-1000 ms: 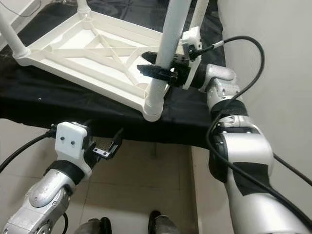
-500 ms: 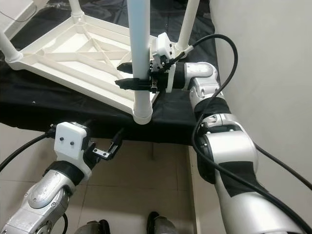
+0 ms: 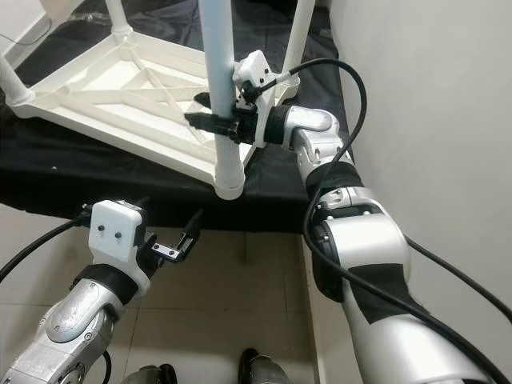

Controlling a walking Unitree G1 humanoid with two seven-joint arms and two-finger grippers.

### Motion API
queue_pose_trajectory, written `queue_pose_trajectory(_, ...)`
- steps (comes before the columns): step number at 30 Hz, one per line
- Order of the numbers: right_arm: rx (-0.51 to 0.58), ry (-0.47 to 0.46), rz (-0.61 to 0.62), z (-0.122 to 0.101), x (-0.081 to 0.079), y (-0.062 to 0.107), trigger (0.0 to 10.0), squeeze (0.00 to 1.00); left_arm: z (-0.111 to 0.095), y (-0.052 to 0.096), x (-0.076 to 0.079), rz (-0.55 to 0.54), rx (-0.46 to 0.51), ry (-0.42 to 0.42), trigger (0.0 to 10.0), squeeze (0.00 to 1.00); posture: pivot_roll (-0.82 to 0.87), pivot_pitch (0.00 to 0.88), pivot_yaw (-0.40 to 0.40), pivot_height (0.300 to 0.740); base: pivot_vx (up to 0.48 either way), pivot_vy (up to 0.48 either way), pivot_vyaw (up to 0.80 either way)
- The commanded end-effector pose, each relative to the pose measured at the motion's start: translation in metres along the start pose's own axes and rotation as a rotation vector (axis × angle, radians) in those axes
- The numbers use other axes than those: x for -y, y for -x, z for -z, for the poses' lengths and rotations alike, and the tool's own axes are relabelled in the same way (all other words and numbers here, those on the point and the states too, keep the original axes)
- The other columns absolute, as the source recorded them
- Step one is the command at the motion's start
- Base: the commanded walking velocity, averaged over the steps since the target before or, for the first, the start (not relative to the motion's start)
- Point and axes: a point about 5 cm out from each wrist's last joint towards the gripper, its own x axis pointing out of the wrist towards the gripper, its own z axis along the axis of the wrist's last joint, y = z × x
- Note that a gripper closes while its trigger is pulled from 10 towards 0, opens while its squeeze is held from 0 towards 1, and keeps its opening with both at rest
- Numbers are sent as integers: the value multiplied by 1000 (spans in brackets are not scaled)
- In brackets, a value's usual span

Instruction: Building children table

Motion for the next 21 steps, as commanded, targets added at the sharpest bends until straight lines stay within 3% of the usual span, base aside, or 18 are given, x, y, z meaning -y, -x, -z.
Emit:
queue_pose_trajectory(1, -103, -124, 108, 40, -2, 8, 10000, 0, 2, 2, -1, 1, -17, -3, 10000, 0, 113, 305, -68, 740, 0, 0, 0)
queue_pose_trajectory(12, -91, -154, 394, 51, 9, 15, 10000, 0, 1, -1, -2, 0, -12, -6, 10000, 0, 108, 307, -64, 740, 0, 0, 0)
queue_pose_trajectory(18, -92, -171, 462, 56, 9, 15, 10000, 0, 2, -1, -3, -2, -13, -7, 10000, 0, 110, 307, -63, 740, 0, 0, 0)
queue_pose_trajectory(20, -115, -172, 579, 61, 11, 16, 10000, 0, 2, -1, -4, -3, -14, -10, 10000, 0, 107, 307, -64, 740, 0, 0, 0)
queue_pose_trajectory(21, -115, -172, 579, 61, 11, 16, 10000, 0, 2, -1, -4, -3, -14, -10, 10000, 0, 107, 307, -64, 740, 0, 0, 0)
